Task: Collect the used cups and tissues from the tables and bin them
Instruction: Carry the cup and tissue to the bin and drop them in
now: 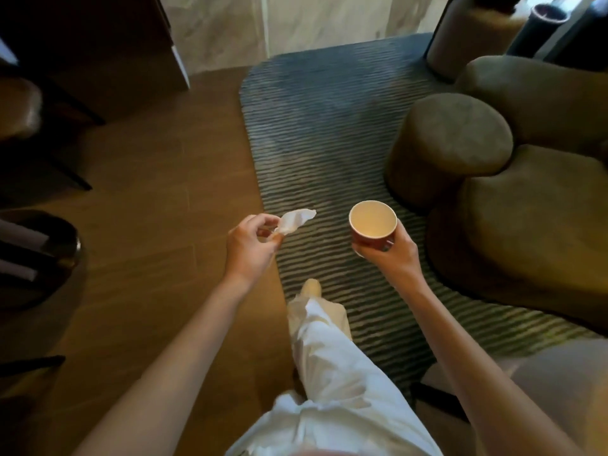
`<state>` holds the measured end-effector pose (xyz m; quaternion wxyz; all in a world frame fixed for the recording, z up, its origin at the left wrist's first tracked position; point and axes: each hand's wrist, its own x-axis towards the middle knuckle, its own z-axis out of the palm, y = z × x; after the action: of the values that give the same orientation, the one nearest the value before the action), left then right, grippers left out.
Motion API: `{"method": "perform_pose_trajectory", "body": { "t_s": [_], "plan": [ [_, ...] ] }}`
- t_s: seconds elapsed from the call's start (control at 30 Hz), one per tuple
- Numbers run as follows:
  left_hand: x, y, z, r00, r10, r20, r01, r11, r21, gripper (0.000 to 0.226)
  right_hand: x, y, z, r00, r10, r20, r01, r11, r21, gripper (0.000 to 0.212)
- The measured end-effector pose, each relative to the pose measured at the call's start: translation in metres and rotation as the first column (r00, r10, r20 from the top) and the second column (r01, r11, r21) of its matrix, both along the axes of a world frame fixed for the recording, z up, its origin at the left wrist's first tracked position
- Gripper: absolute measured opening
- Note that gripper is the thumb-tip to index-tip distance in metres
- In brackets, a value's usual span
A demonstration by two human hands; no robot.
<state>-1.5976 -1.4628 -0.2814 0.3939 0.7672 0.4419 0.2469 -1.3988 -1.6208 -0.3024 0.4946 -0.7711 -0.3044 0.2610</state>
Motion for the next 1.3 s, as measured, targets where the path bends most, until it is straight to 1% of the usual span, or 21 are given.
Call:
{"method": "perform_pose_trajectory", "body": {
  "t_s": [0.1,0.27,0.43,0.6,0.7,0.8,0.9,0.97,1.07,1.13,1.3],
  "plan": [
    [0.064,0.082,0.021,1.0,0.003,-0.019,-0.003,1.0,0.004,0.018,0.061,0.082,0.01,0.999,-0.027,-0.043,0.028,0.999,0.023,0.072],
    [0.155,0.197,0.048,1.0,-0.006,0.022,0.006,1.0,0.004,0.02,0.152,0.199,0.036,0.998,-0.044,-0.036,0.046,0.998,0.04,0.076],
    [0.229,0.296,0.031,1.0,0.019,-0.001,-0.019,0.997,-0.073,0.02,0.228,0.295,0.036,0.998,-0.043,-0.039,0.043,0.999,0.008,0.072],
    [0.322,0.414,0.013,0.997,-0.072,0.002,0.072,0.995,-0.072,0.019,0.31,0.406,0.025,0.997,-0.077,-0.003,0.077,0.997,-0.001,0.074],
    [0.379,0.492,0.017,0.994,-0.105,0.029,0.107,0.991,-0.077,0.018,0.359,0.48,0.029,0.991,-0.13,-0.028,0.131,0.991,0.025,0.076],
    [0.429,0.561,0.026,0.988,-0.149,0.032,0.151,0.985,-0.082,0.019,0.401,0.547,0.036,0.989,-0.143,-0.035,0.145,0.988,0.05,0.073],
    [0.473,0.619,0.032,0.981,-0.195,0.006,0.195,0.977,-0.09,0.018,0.436,0.601,0.038,0.983,-0.177,-0.057,0.18,0.981,0.067,0.073],
    [0.502,0.654,0.029,0.978,-0.206,0.003,0.206,0.974,-0.094,0.018,0.463,0.631,0.034,0.98,-0.194,-0.039,0.196,0.978,0.065,0.074],
    [0.556,0.71,0.016,0.974,-0.222,-0.043,0.218,0.971,-0.094,0.02,0.514,0.679,0.021,0.984,-0.179,-0.018,0.18,0.982,0.055,0.074],
    [0.598,0.749,0.006,0.972,-0.223,-0.07,0.217,0.973,-0.083,0.021,0.553,0.713,0.011,0.979,-0.2,-0.035,0.202,0.979,0.04,0.072],
    [0.712,0.843,0.0,0.976,-0.207,-0.072,0.199,0.974,-0.106,0.019,0.662,0.804,-0.003,0.965,-0.242,-0.104,0.246,0.969,0.028,0.072]
  ]
}}
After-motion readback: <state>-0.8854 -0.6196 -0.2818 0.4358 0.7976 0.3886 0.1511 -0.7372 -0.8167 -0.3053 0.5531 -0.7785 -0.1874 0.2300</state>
